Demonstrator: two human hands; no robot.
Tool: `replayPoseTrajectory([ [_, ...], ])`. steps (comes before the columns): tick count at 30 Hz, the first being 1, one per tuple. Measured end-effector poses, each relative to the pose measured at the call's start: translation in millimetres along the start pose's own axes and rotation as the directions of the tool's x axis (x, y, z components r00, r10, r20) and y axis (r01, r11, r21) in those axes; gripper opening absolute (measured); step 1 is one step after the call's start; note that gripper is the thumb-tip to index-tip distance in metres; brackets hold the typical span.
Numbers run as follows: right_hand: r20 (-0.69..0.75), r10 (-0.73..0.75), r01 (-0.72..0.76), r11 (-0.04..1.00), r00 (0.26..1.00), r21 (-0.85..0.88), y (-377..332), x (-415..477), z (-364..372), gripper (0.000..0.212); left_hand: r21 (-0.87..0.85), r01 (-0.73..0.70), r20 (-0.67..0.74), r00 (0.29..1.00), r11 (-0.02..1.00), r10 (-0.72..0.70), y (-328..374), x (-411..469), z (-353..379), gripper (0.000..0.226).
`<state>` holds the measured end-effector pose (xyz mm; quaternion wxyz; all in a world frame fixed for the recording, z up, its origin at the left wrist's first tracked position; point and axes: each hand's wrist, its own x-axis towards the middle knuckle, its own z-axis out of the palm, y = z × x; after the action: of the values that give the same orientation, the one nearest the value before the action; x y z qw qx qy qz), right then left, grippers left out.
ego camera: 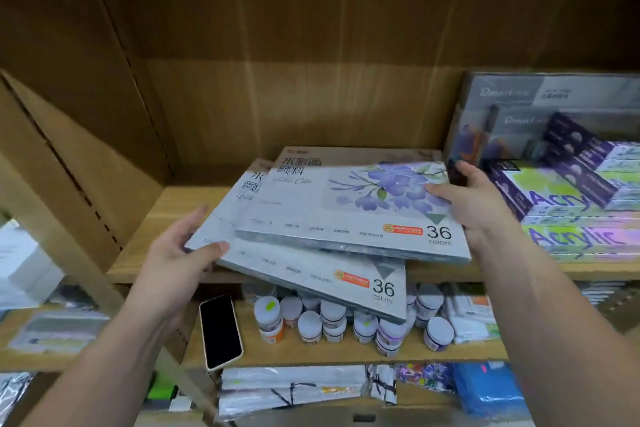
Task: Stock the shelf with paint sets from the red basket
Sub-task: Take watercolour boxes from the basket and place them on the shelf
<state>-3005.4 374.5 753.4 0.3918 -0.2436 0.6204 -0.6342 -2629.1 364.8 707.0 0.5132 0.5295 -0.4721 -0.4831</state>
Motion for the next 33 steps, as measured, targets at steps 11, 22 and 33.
replayPoseTrajectory([
  [11, -0.087, 0.08, -0.079, 0.997, 0.993, 0.01, 9.3, -33.1, 25.7, 0.018, 0.475, -0.131, 0.243, 0.97, 0.87, 0.013, 9.6, 20.7, -82.4, 0.061],
  [22, 0.019, 0.085, -0.073, 0.933, 0.996, -0.353, 50.2, -56.2, 81.1, 0.058, 0.722, -0.582, 0.445, 0.805, 0.374, 0.393, -15.9, 30.5, -92.9, 0.112],
  [33, 0.087, 0.002, 0.044, 0.849, 0.996, -0.527, 51.6, -74.5, 92.3, 0.058, 0.606, -0.701, 0.415, 0.682, 0.377, 0.601, -38.7, 34.1, -85.0, 0.067],
])
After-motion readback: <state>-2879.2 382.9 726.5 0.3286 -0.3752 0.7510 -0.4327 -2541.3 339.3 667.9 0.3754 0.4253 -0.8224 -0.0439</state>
